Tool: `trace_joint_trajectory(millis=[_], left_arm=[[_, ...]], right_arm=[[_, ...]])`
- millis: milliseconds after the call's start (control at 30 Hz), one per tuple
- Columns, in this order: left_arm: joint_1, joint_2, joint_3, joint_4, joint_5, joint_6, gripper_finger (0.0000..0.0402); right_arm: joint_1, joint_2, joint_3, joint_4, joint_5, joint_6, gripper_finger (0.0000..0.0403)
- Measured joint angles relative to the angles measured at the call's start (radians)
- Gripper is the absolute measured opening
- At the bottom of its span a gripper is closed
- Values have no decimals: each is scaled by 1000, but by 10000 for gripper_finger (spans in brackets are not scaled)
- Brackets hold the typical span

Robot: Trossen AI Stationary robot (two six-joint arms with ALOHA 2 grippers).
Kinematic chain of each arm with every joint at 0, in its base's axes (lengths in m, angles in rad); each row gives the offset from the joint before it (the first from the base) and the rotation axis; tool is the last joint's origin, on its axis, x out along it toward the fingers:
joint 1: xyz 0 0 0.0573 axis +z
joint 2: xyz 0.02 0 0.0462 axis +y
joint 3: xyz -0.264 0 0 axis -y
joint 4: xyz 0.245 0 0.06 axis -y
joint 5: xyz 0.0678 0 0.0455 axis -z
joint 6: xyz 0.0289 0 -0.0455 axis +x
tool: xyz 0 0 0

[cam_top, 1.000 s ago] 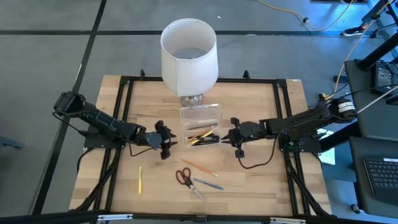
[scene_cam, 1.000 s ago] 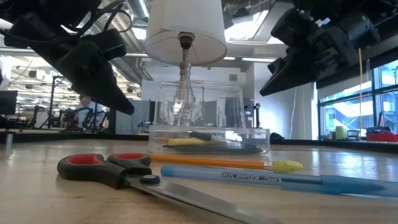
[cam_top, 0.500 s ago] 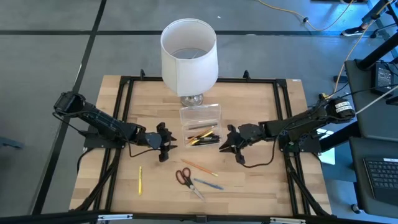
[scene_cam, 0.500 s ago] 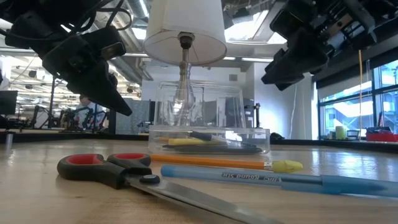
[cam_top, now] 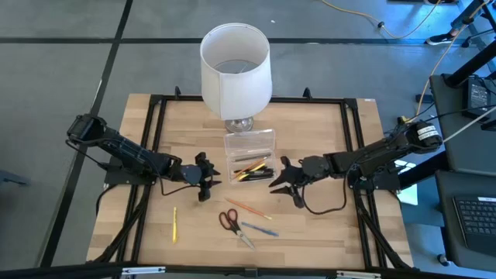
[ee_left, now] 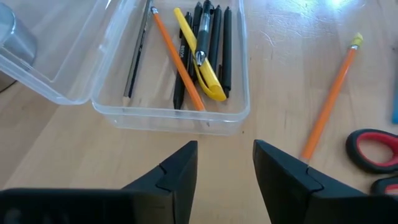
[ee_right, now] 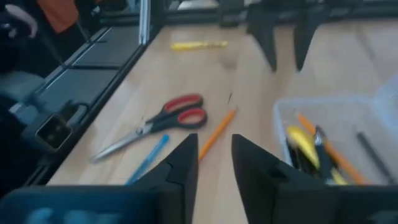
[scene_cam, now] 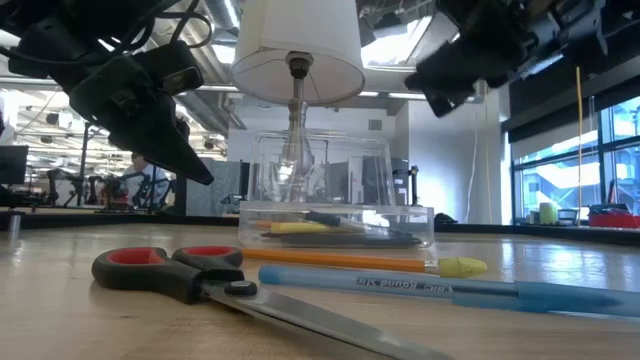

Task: Pick & place school supplies into a supply box
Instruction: Put the orange pencil into the transparent supply box

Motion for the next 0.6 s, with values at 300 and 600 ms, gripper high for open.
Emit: trace_joint_trajectory(millis=[300, 600], left_arm=[[0, 0, 0, 0, 1, 0, 148], [0, 0, 0, 1, 1, -1, 147]], right_arm=[[40, 0, 75, -66, 90, -75, 167], [155, 140, 336, -527, 309, -67, 165]])
